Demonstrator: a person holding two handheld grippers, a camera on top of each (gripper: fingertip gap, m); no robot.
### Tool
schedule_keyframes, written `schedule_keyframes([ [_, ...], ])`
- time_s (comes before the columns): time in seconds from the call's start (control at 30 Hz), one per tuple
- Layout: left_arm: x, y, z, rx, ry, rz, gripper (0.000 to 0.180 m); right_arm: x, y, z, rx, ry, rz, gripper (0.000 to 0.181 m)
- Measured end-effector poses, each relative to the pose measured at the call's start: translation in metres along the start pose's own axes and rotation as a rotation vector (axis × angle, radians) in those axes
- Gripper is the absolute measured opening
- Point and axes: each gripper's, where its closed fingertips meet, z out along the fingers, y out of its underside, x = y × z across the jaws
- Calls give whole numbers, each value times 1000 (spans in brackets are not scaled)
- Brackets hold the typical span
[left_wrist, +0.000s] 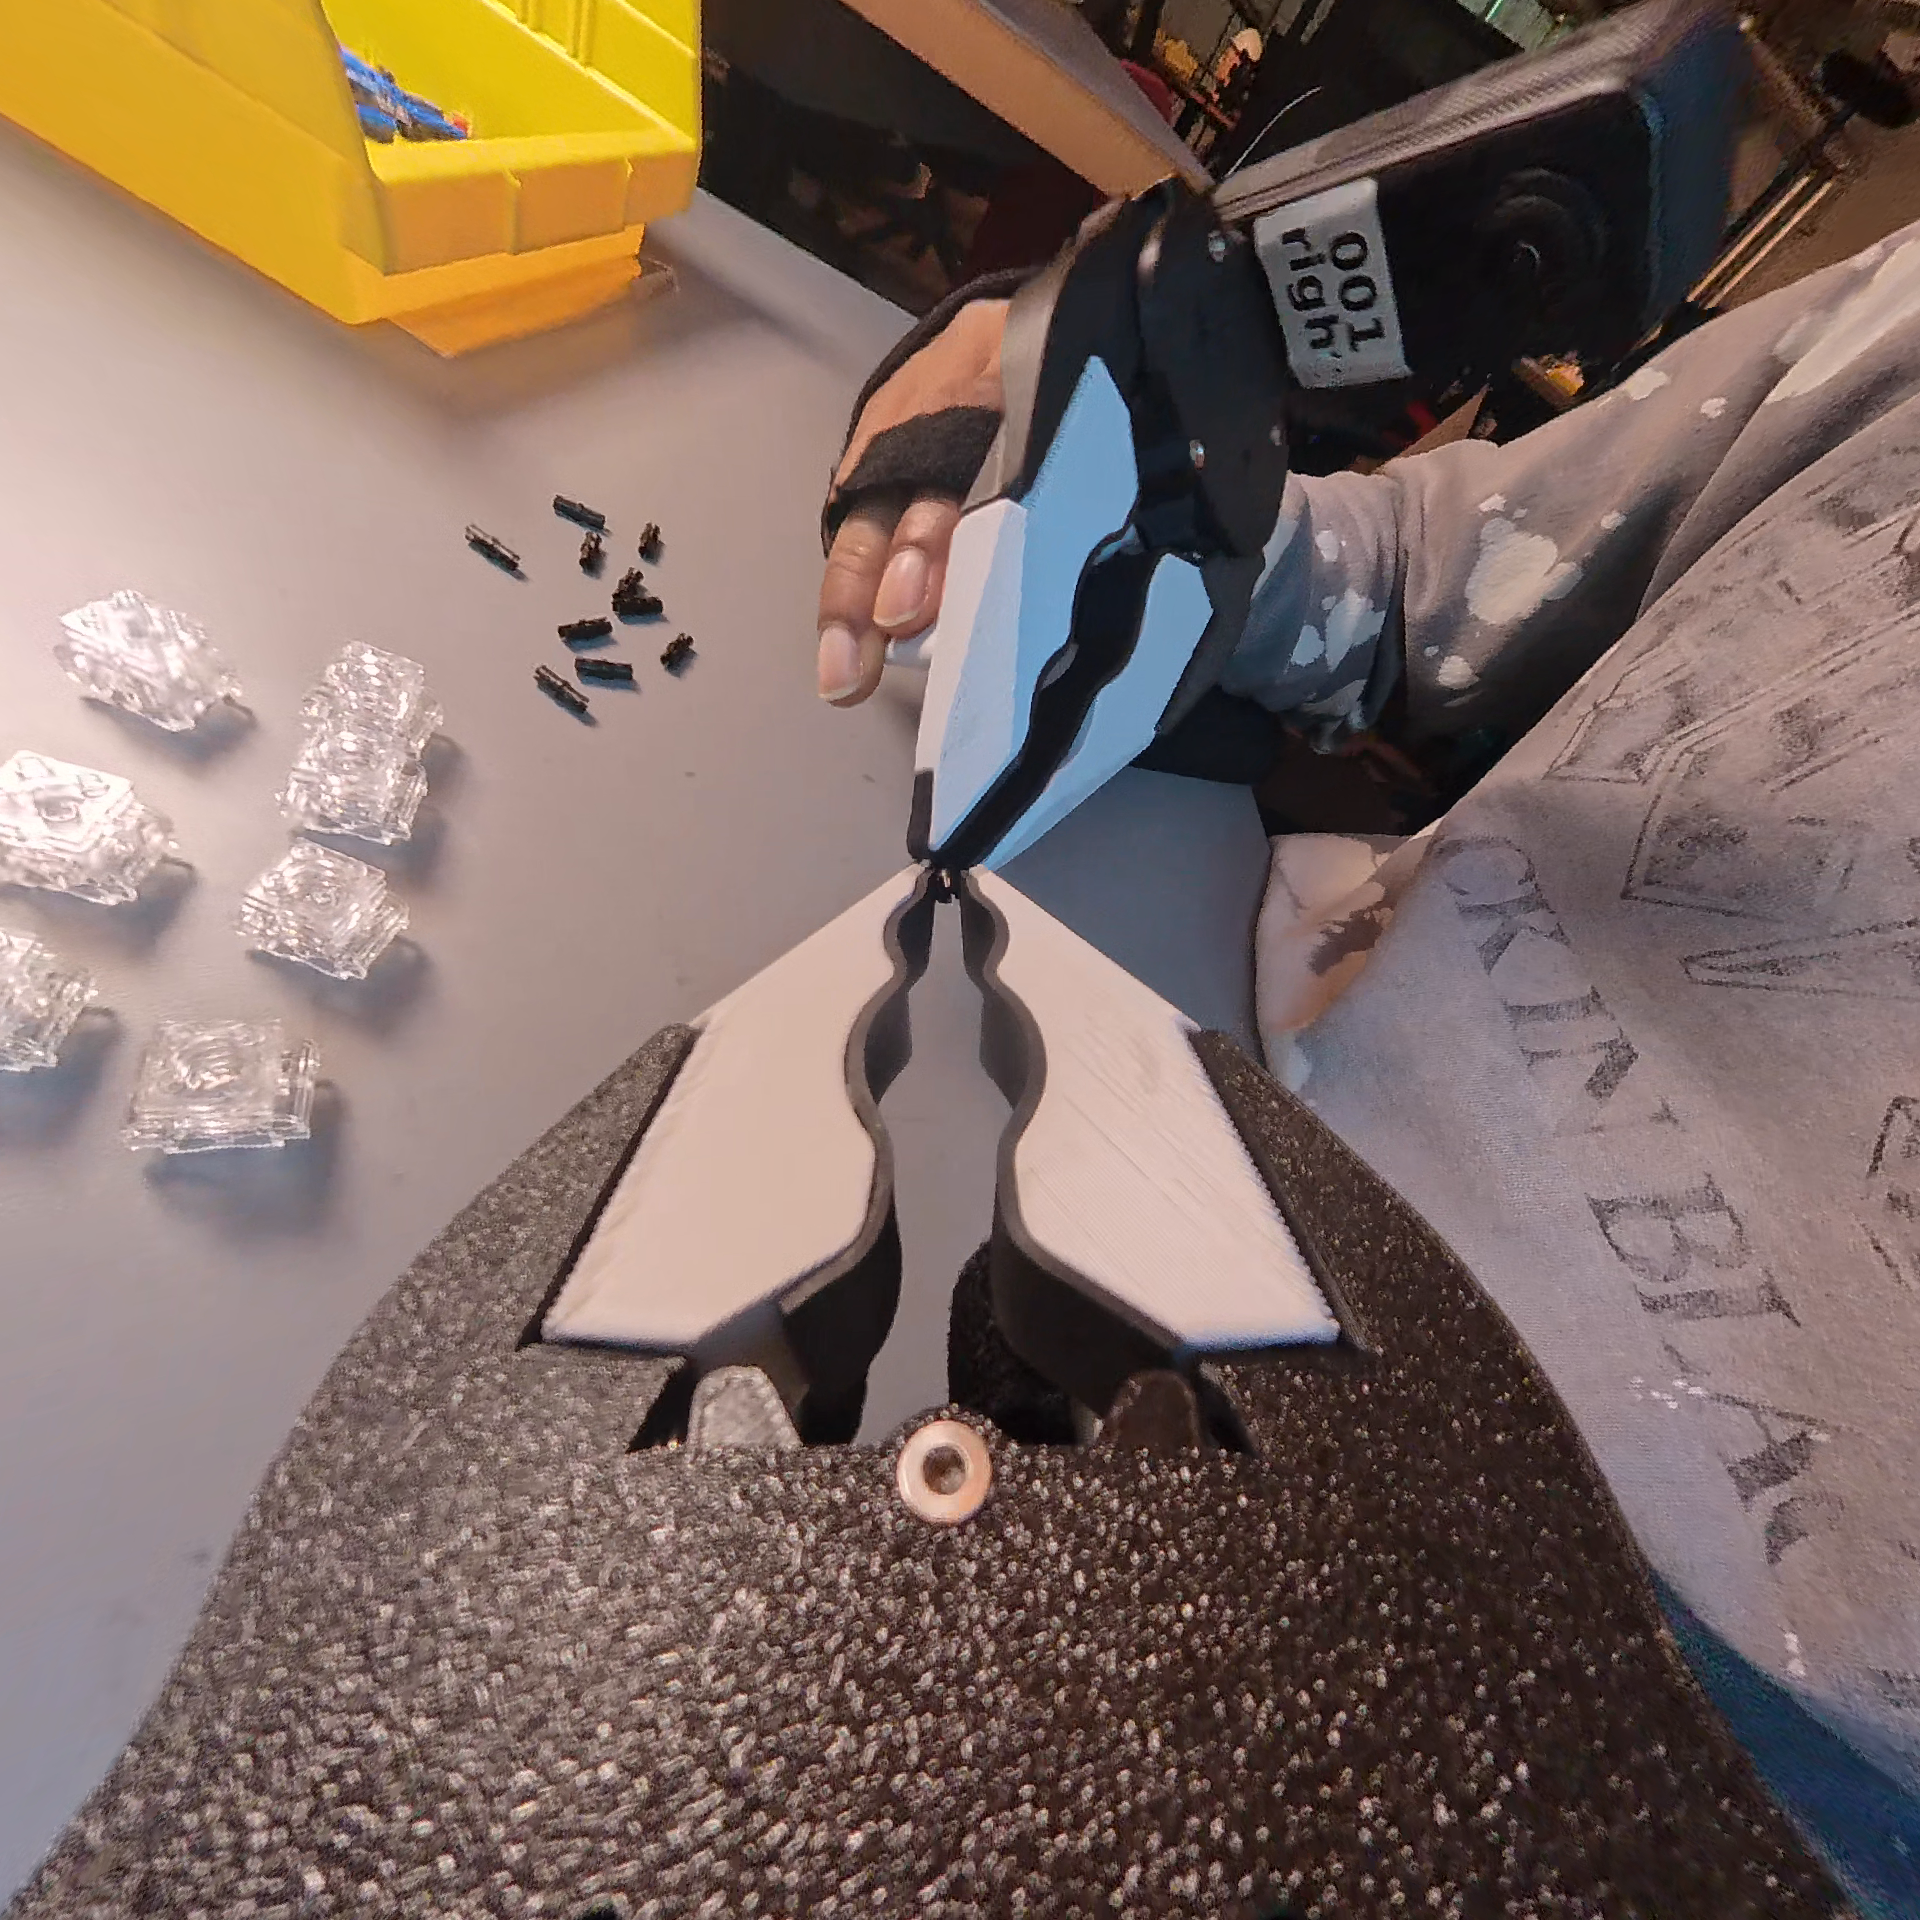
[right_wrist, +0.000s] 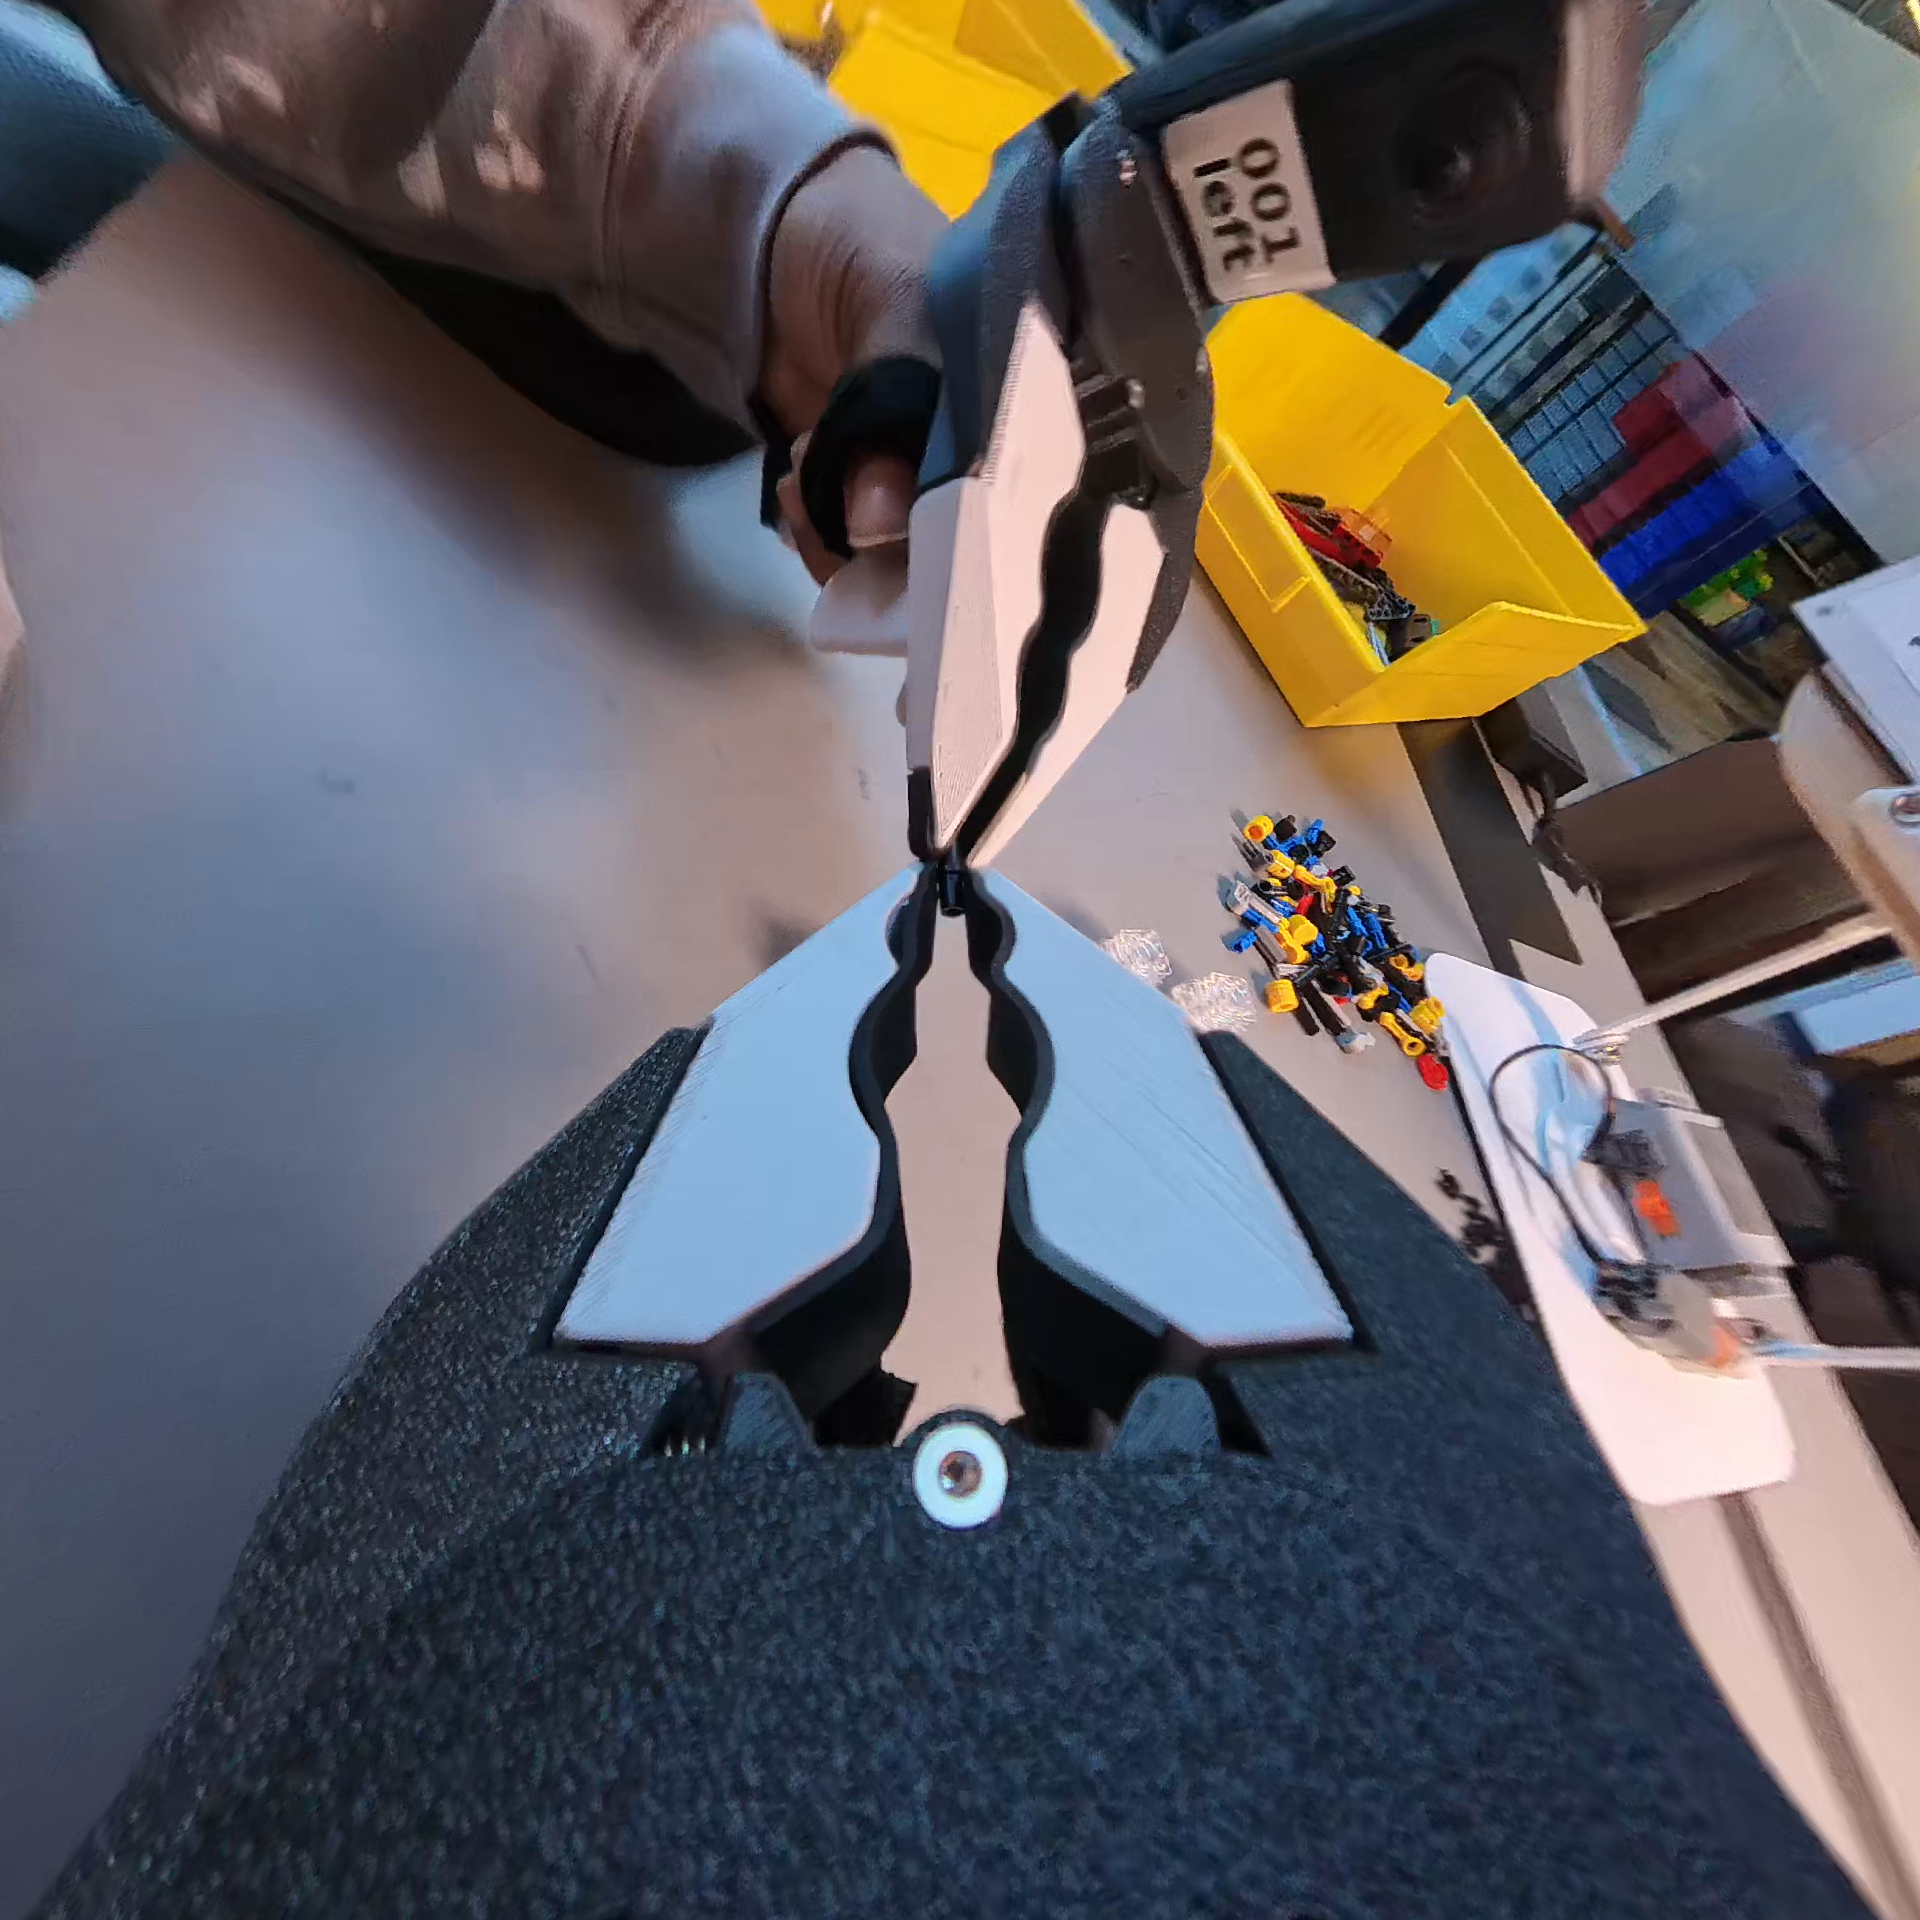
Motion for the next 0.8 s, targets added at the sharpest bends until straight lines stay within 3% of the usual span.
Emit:
schedule_keyframes([
  [0.2,13,-19,-6,88,-72,309,2,8,-22,-17,247,-145,412,11],
  [0.43,17,-27,-6,109,-139,431,2,10,-27,-22,299,-163,449,6],
  [0.8,16,-27,-5,98,-192,483,2,10,-26,-20,293,-164,471,4],
])
